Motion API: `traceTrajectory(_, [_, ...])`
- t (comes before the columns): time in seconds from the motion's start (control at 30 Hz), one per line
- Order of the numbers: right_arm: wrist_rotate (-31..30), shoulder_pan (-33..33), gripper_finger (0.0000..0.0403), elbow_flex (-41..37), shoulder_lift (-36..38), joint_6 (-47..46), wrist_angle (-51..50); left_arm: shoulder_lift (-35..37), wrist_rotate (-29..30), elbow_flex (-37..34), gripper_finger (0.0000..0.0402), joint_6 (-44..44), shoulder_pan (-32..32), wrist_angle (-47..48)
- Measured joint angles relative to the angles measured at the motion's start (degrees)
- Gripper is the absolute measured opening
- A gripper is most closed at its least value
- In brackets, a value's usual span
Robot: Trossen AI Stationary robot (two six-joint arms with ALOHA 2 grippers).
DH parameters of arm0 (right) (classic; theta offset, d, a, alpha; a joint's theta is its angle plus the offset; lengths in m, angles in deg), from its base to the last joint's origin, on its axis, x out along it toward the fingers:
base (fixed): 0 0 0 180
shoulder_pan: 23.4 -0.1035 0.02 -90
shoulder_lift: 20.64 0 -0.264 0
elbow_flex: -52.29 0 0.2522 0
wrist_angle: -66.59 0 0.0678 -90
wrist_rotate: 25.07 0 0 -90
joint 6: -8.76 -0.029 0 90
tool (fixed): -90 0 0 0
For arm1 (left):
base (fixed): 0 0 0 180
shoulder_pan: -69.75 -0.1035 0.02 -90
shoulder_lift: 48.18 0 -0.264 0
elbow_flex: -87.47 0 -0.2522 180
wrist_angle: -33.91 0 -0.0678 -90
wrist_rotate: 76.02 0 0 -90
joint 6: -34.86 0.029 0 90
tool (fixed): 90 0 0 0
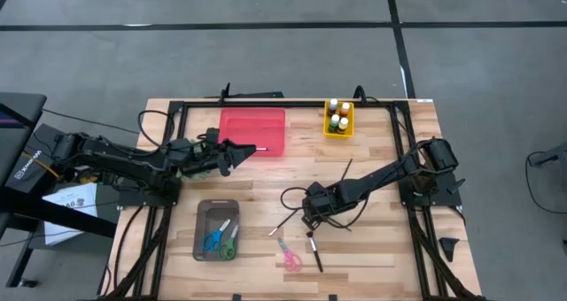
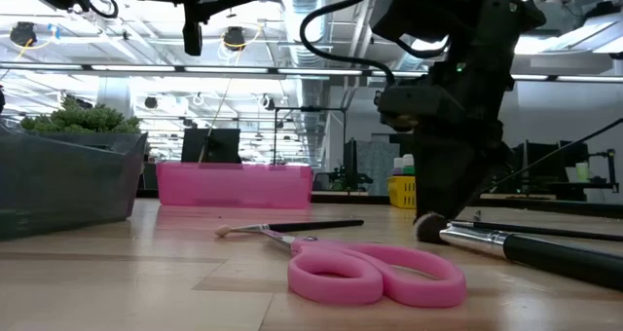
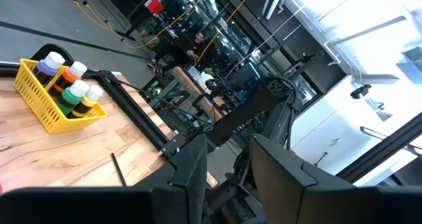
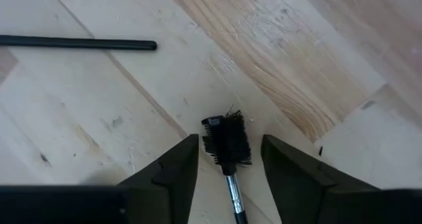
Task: Pick & Place Paint Supplies
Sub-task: Put the brow brush into the red bin
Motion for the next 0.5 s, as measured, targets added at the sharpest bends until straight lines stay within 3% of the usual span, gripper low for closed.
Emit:
traceTrajectory(0.43, [-0.38, 0.13, 0.0018, -0.04, -0.09, 0.7, 0.83, 0.0, -0.02, 0.0, 0.011, -0.02, 0.0, 0.01])
traceTrajectory(0.5, [-0.52, 0.13, 0.0013, -0.07, -0.11, 0.76, 0.92, 0.0, -0.02, 0.0, 0.011, -0.02, 0.0, 0.01])
